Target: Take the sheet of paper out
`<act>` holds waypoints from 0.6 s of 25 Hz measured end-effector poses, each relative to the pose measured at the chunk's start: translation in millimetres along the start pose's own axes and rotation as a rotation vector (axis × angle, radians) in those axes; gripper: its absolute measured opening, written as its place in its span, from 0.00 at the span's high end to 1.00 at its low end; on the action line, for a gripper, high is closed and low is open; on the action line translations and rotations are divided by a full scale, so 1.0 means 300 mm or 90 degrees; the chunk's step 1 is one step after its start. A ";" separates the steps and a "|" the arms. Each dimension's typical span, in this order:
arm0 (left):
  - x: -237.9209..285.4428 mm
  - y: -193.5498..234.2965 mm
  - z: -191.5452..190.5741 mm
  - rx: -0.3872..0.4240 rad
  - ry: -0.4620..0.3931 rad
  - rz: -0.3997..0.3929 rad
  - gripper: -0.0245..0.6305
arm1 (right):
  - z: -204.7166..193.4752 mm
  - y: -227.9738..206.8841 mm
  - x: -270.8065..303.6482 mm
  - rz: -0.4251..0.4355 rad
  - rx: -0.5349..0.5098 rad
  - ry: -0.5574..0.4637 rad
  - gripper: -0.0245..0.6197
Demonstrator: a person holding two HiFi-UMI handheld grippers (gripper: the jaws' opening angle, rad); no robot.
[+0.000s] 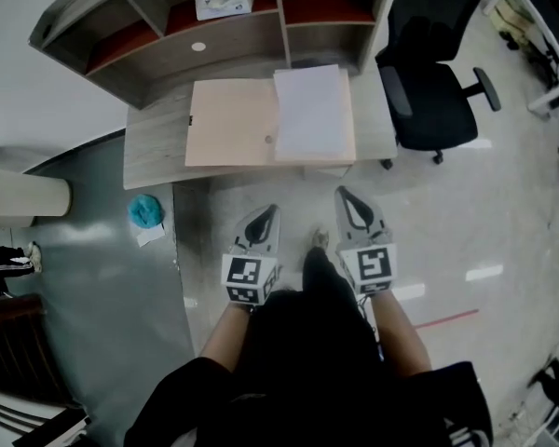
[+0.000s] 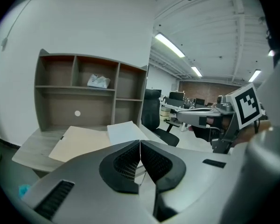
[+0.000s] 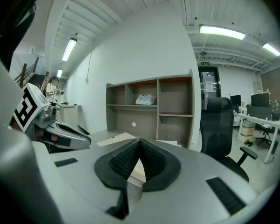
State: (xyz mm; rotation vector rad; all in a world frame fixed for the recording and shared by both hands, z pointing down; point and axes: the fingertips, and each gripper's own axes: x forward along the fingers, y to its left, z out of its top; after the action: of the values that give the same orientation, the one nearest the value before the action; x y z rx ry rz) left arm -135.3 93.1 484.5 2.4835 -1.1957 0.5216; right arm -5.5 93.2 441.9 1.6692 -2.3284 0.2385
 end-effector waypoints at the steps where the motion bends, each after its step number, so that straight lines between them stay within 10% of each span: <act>1: 0.027 -0.001 0.002 0.002 0.011 0.002 0.89 | -0.005 -0.021 0.016 0.006 0.002 0.004 0.94; 15: 0.264 -0.005 0.052 -0.006 0.081 -0.019 0.89 | -0.058 -0.236 0.158 0.009 0.040 0.029 0.94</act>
State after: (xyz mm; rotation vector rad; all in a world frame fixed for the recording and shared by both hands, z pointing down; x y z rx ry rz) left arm -85.4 33.8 507.0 2.4163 -1.1085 0.6551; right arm 49.1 32.5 471.7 1.6585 -2.3238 0.3524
